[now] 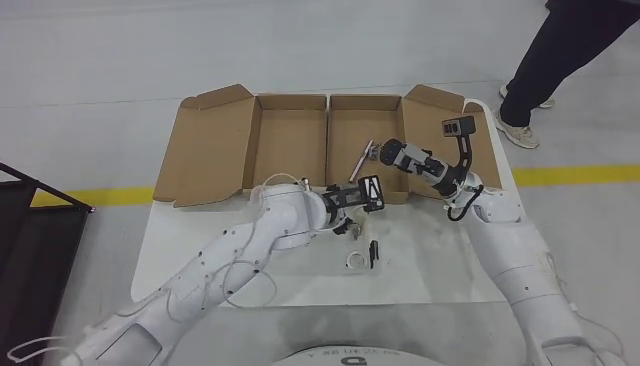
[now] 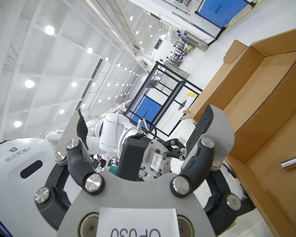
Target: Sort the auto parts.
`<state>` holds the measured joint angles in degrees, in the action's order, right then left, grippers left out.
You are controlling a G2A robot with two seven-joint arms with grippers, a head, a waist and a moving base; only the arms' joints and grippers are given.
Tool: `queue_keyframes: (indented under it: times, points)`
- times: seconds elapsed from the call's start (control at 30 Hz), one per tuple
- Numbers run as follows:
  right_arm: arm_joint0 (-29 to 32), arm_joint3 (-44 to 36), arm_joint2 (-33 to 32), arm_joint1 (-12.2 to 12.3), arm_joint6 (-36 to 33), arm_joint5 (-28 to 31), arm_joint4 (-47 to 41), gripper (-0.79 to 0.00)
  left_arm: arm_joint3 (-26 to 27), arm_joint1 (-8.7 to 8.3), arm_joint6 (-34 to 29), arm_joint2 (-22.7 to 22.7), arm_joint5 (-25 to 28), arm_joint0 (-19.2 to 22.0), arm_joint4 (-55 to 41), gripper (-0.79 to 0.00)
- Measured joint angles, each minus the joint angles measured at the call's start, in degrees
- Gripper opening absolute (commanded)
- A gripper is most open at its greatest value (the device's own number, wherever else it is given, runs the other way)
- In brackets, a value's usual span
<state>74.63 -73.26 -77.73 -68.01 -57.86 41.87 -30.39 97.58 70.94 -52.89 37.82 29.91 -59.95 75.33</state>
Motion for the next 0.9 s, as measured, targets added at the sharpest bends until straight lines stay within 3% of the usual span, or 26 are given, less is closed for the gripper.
queue_keyframes:
  times: [0.9]
  points:
    - [0.0, 0.0, 0.0, 0.0, 0.0, 0.0, 0.0, 0.000, -10.8, 3.15, -1.6, -5.0, 1.3, 3.5, -6.7, -0.249]
